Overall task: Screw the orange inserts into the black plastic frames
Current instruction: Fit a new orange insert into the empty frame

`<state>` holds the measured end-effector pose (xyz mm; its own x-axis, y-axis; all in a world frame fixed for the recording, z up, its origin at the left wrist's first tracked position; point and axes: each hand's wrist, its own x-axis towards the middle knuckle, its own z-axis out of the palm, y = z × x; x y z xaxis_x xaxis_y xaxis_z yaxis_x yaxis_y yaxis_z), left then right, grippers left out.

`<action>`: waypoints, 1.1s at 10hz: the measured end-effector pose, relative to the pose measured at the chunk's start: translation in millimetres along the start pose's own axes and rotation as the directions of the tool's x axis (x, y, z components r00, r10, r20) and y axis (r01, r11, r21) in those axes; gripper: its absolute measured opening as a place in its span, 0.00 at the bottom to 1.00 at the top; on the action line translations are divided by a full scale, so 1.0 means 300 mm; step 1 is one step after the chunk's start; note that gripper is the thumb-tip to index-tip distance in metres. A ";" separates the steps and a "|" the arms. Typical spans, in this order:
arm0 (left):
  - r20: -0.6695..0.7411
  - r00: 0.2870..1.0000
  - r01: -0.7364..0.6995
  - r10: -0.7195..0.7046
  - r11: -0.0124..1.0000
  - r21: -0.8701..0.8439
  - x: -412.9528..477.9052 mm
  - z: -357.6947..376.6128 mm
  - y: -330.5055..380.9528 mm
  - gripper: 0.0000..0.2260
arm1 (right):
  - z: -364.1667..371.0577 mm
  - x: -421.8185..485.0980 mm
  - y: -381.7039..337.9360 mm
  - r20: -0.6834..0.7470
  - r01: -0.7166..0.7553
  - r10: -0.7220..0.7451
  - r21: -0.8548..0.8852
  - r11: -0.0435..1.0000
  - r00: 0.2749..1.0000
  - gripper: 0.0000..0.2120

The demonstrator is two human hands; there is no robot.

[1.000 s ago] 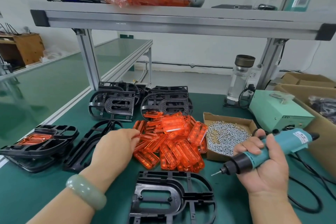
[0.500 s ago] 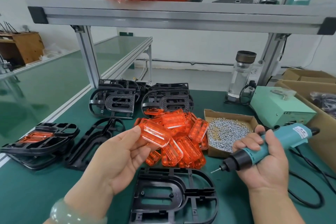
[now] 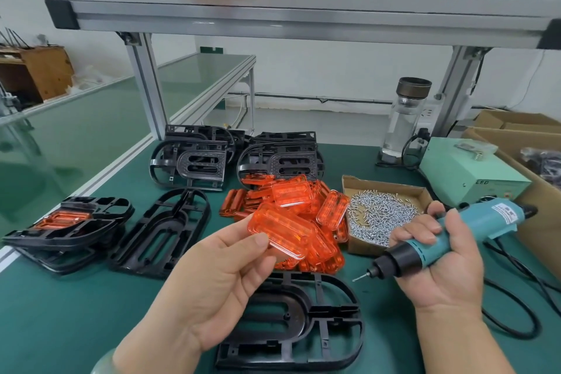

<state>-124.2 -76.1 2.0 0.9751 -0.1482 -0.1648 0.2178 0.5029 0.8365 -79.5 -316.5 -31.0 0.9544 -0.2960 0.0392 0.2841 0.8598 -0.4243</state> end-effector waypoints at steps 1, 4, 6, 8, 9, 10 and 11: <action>0.016 1.000 -0.010 0.010 1.000 0.025 -0.007 0.001 -0.013 0.14 | -0.002 0.001 -0.001 0.011 -0.007 0.007 0.005 1.000 1.000 0.04; -0.012 0.996 -0.084 0.086 0.986 0.145 -0.053 0.023 -0.042 0.28 | -0.007 0.004 -0.004 0.016 -0.015 0.015 -0.006 1.000 1.000 0.05; -0.004 0.991 -0.129 0.134 0.961 0.244 -0.075 0.026 -0.056 0.27 | -0.003 0.000 -0.009 0.081 -0.045 0.044 0.016 0.999 0.996 0.24; -0.024 0.995 -0.097 0.101 0.985 0.144 -0.081 0.022 -0.066 0.28 | 0.005 -0.002 -0.007 0.042 -0.042 0.041 0.011 0.999 0.998 0.15; -0.049 0.995 -0.080 0.087 0.988 0.133 -0.081 0.011 -0.069 0.29 | -0.003 -0.001 -0.001 0.013 -0.012 0.013 -0.011 1.000 1.000 0.05; -0.084 0.994 -0.060 0.076 0.982 0.180 -0.076 -0.005 -0.049 0.20 | -0.005 0.000 0.003 0.006 -0.006 0.007 -0.014 1.000 1.000 0.05; -0.142 0.987 -0.038 0.072 0.973 0.226 -0.042 -0.027 -0.007 0.09 | -0.002 -0.002 0.001 0.012 -0.016 0.016 -0.014 1.000 1.000 0.05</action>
<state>-136.6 -68.3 -2.0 0.9841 0.0108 -0.1770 0.1655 0.3025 0.9387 -80.1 -316.2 -31.7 0.9599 -0.2768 0.0436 0.2675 0.8587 -0.4371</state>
